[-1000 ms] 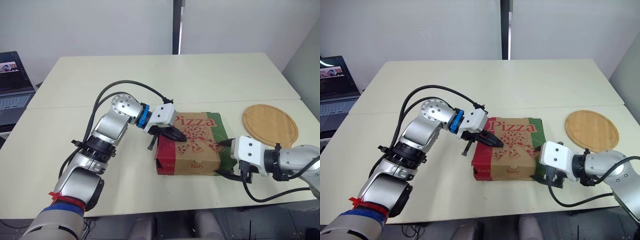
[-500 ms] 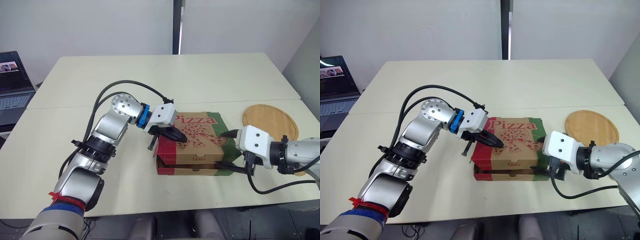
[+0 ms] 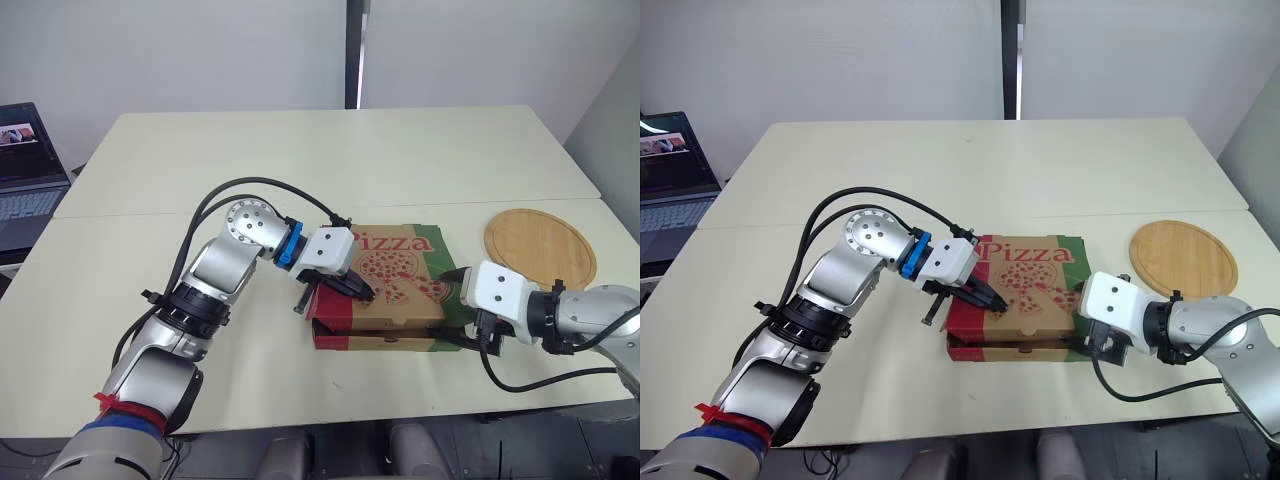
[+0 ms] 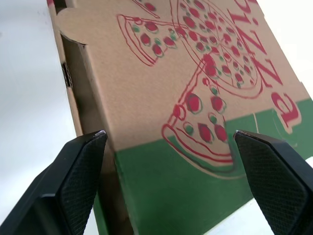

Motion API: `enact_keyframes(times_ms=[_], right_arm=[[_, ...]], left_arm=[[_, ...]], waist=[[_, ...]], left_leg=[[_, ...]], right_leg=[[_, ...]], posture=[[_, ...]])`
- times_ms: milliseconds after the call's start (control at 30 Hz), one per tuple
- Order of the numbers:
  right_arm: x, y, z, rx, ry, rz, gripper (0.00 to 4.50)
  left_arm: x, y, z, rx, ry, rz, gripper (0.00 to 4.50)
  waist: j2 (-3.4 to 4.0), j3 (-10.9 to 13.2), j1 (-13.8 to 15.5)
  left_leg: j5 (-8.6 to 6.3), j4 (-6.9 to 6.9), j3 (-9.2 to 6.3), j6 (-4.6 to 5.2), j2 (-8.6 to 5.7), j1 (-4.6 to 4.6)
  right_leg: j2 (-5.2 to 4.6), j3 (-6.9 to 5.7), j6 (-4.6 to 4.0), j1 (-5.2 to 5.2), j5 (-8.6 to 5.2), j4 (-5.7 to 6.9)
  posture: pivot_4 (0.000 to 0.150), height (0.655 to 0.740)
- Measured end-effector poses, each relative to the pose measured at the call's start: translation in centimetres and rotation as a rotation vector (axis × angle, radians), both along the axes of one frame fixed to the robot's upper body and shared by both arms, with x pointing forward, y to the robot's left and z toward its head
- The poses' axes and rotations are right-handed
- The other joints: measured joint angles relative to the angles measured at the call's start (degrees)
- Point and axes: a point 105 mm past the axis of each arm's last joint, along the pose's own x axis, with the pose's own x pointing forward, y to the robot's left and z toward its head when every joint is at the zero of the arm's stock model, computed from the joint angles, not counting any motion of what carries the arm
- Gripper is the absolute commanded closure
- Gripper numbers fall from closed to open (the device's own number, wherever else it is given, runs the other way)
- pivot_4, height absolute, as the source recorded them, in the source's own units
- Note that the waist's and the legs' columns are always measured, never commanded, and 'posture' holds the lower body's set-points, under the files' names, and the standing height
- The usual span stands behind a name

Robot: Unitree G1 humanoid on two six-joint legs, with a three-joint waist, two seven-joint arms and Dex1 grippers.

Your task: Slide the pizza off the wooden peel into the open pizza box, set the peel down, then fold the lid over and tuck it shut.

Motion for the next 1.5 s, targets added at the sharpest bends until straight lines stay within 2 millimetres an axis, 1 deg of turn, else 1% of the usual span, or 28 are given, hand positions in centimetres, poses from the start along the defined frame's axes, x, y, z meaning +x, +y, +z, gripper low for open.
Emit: enact_keyframes(times_ms=[67,167,300,367,467,500,567,667,733,833,867,933,967,1100,1167,1233,1267,1367,1500], right_arm=[[-0.3,0.0,-0.4,0.012,0.014,-0.006,0.04],[-0.5,-0.2,-0.1,0.043,0.014,-0.025,0.04],[-1.1,-1.1,1.3,0.103,0.014,-0.062,0.04],[-1.3,-2.0,1.9,0.137,0.024,-0.1,0.04],[-1.1,-3.7,2.8,0.148,-0.004,-0.171,0.04],[-0.9,-4.4,2.7,0.139,-0.013,-0.199,0.2],[-0.7,-5.5,2.1,0.105,-0.009,-0.244,0.58],[-0.6,-6.7,0.7,0.045,-0.009,-0.277,1.6],[-0.5,-6.9,-0.3,0.023,0.0,-0.274,2.28],[-0.5,-6.2,-1.6,0.035,0.022,-0.249,3.36],[-0.4,-5.9,-1.6,0.042,0.018,-0.238,3.72],[0.0,-5.7,-1.3,0.04,-0.005,-0.228,4.34],[0.3,-5.6,-0.8,0.041,-0.03,-0.223,4.46],[1.4,-4.7,1.6,0.069,-0.111,-0.19,4.46],[1.7,-3.5,2.3,0.095,-0.136,-0.158,4.46],[1.9,-1.6,2.2,0.134,-0.128,-0.108,4.46],[1.8,-0.1,1.6,0.161,-0.106,-0.067,4.46],[1.6,2.9,0.4,0.201,-0.055,0.018,4.46],[1.8,5.2,0.1,0.212,-0.059,0.08,4.46]], left_arm=[[-0.1,0.1,-0.2,0.008,-0.005,-0.001,4.5],[-0.2,0.1,-0.7,0.025,-0.012,-0.006,4.5],[-0.2,0.2,-0.9,0.032,-0.021,-0.01,4.5],[-0.3,0.2,-0.9,0.034,-0.024,-0.011,4.5],[-0.2,0.3,-0.9,0.035,-0.025,-0.009,4.5],[-0.2,0.3,-0.9,0.034,-0.025,-0.009,4.5],[-0.2,0.3,-0.9,0.033,-0.024,-0.008,4.5],[-0.2,0.3,-0.8,0.033,-0.022,-0.006,4.5],[-0.2,0.3,-0.8,0.033,-0.021,-0.004,4.5],[-0.1,0.3,-0.8,0.032,-0.021,-0.001,4.5],[-0.1,0.3,-0.8,0.032,-0.02,0.0,4.5],[-0.1,0.3,-0.8,0.032,-0.019,0.002,4.5],[0.0,0.3,-0.8,0.031,-0.019,0.003,4.5],[0.1,0.4,-0.9,0.028,-0.015,0.011,4.5],[0.2,0.4,-0.9,0.025,-0.015,0.019,4.5],[0.2,0.4,-0.9,0.02,-0.015,0.026,4.5],[0.3,0.4,-0.8,0.014,-0.011,0.03,4.5],[0.4,0.5,-0.4,-0.019,0.013,0.058,4.5],[0.5,1.3,1.3,-0.083,0.079,0.117,4.5]], waist=[[0.0,0.0,0.0],[0.0,0.0,0.0],[0.0,0.0,0.0],[0.0,0.0,0.1],[0.0,0.0,0.1],[0.0,0.0,0.1],[0.0,0.0,0.1],[0.0,0.0,0.0],[0.0,0.0,0.0],[0.0,0.0,0.0],[0.0,0.0,-0.1],[0.0,0.0,-0.1],[0.0,0.0,-0.1],[0.0,0.0,-0.1],[0.0,0.0,-0.2],[0.0,0.0,-0.2],[0.0,0.0,-0.2],[0.0,0.0,-0.2],[0.0,0.0,-0.2]], left_leg=[[0.0,0.0,0.01,0.0,0.0,0.0],[0.0,0.01,0.01,0.0,-0.01,-0.01],[0.0,0.01,0.01,0.0,0.0,0.01],[0.0,0.01,0.0,0.01,0.0,0.02],[0.0,0.01,0.03,0.01,0.0,0.03],[0.0,0.02,0.03,0.01,0.0,0.04],[0.0,0.02,0.03,0.01,0.0,0.04],[0.0,0.01,0.06,0.01,0.0,0.06],[0.0,0.02,0.07,0.01,0.0,0.06],[0.0,0.02,0.06,0.01,0.0,0.07],[0.0,0.03,0.07,0.01,0.0,0.06],[0.0,0.06,0.08,0.01,0.0,0.06],[0.0,0.07,0.08,0.01,0.0,0.06],[0.0,0.07,0.05,0.01,0.01,0.07],[0.0,0.06,0.01,0.01,0.01,0.06],[0.0,0.06,0.02,0.01,0.01,0.06],[0.0,0.06,0.01,0.01,0.01,0.05],[0.0,0.07,-0.01,0.01,-0.01,0.0],[0.0,0.07,-0.03,0.01,-0.01,-0.03]], right_leg=[[0.0,0.0,0.0,0.0,0.0,0.0],[0.0,0.01,0.0,0.0,0.0,0.0],[0.0,0.0,0.0,0.03,0.0,0.0],[0.01,0.0,0.0,0.04,0.0,0.01],[0.0,0.01,0.0,0.06,0.0,0.01],[0.0,0.01,0.0,0.06,0.0,0.01],[0.0,0.01,0.01,0.06,0.0,0.02],[0.0,0.03,0.01,0.06,0.0,0.02],[0.0,0.03,0.01,0.06,0.0,0.02],[0.0,0.04,0.01,0.06,0.0,0.03],[0.01,0.04,0.01,0.06,0.0,0.03],[0.0,0.05,0.02,0.07,0.0,0.03],[0.0,0.05,0.02,0.07,0.01,0.03],[0.01,0.03,0.02,0.07,0.01,0.04],[0.02,0.01,0.02,0.07,0.01,0.04],[0.02,0.01,0.01,0.06,0.01,0.03],[0.02,0.01,0.01,0.06,0.01,0.03],[0.01,0.02,0.01,0.02,0.01,0.03],[0.01,-0.01,0.0,-0.02,0.01,0.03]], posture=[[0.15,0.7341],[0.15,0.7341],[0.15,0.7341],[0.15,0.7341],[0.15,0.7341],[0.15,0.7341],[0.15,0.7341],[0.15,0.7341],[0.15,0.7341],[0.15,0.7341],[0.15,0.7341],[0.15,0.7341],[0.15,0.7341],[0.15,0.7341],[0.15,0.7341],[0.15,0.7341],[0.15,0.7341],[0.15,0.7341],[0.15,0.7341]])
